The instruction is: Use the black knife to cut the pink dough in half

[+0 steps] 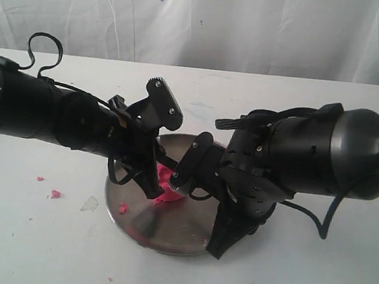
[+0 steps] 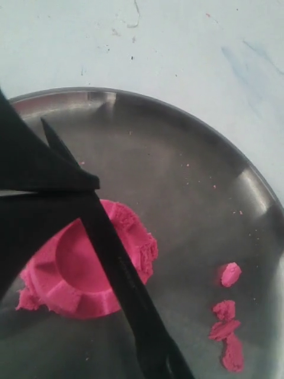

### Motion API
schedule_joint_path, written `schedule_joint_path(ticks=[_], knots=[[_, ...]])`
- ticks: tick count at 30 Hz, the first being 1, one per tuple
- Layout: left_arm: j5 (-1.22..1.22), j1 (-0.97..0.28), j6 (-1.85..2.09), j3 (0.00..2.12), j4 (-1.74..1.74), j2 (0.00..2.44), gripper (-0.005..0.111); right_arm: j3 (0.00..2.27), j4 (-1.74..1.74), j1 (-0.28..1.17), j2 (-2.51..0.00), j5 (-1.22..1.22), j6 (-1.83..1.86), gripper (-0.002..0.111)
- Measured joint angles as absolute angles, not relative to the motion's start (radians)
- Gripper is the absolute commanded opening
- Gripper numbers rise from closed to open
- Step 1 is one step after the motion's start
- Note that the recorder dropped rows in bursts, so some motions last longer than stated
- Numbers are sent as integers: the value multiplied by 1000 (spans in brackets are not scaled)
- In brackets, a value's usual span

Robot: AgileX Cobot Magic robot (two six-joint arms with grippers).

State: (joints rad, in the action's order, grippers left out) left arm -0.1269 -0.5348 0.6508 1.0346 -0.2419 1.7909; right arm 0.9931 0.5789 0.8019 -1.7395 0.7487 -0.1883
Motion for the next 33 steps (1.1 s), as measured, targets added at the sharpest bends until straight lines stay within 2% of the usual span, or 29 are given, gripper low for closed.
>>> schedule_joint_path(ticks=[33], knots=[[-236,-535,649,1041,-242,1869,0,991,577,806,-1740,740,-160,0]])
